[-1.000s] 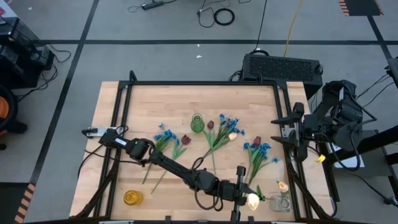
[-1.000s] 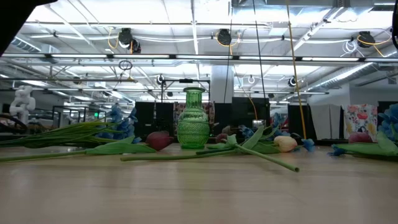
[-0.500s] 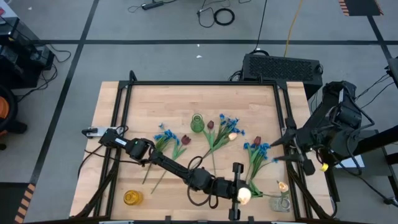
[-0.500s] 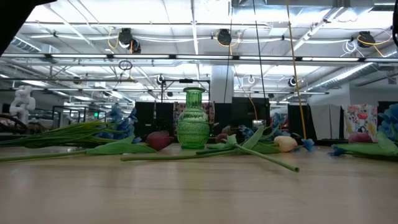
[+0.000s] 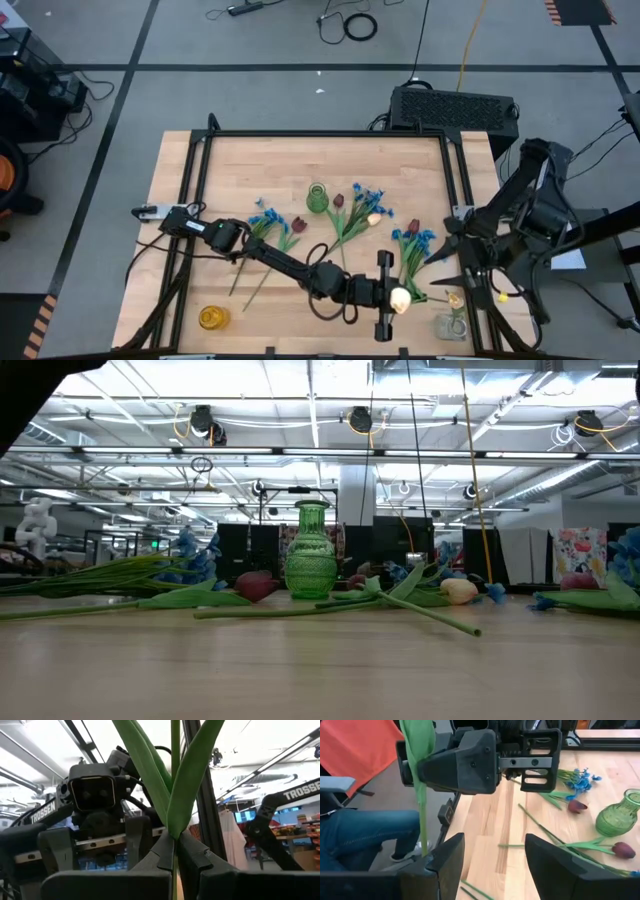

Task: Sort flowers into vase by color
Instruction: Put the bottom yellow flower into the transparent vase

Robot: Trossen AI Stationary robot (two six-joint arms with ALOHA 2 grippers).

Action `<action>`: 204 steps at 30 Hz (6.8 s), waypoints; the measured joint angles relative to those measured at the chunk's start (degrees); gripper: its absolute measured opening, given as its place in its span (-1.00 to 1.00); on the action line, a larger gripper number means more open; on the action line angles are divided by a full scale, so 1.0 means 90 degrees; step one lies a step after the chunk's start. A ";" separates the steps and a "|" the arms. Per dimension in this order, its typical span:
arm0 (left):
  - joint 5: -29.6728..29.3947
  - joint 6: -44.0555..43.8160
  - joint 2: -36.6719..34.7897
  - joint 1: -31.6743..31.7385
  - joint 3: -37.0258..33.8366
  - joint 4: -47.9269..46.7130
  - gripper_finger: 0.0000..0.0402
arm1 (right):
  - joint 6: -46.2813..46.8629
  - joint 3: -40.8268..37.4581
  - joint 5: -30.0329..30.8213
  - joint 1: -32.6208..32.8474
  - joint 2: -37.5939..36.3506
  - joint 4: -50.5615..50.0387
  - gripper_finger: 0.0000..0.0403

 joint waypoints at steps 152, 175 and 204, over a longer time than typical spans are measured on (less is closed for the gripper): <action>-0.0849 -0.1679 -0.0418 0.0537 -0.0005 -0.1919 0.12 | -0.2362 0.0000 0.3069 0.1349 -0.0417 0.2462 -0.97; -0.0608 -0.2007 -0.0403 0.0680 -0.0005 -0.2149 -0.48 | -0.2125 0.0000 0.3050 0.0981 -0.0287 0.2543 -0.97; -0.0456 -0.2934 -0.0403 0.0457 0.0000 -0.2483 -0.96 | -0.1004 0.0000 0.3051 0.0986 -0.0376 0.2504 -0.49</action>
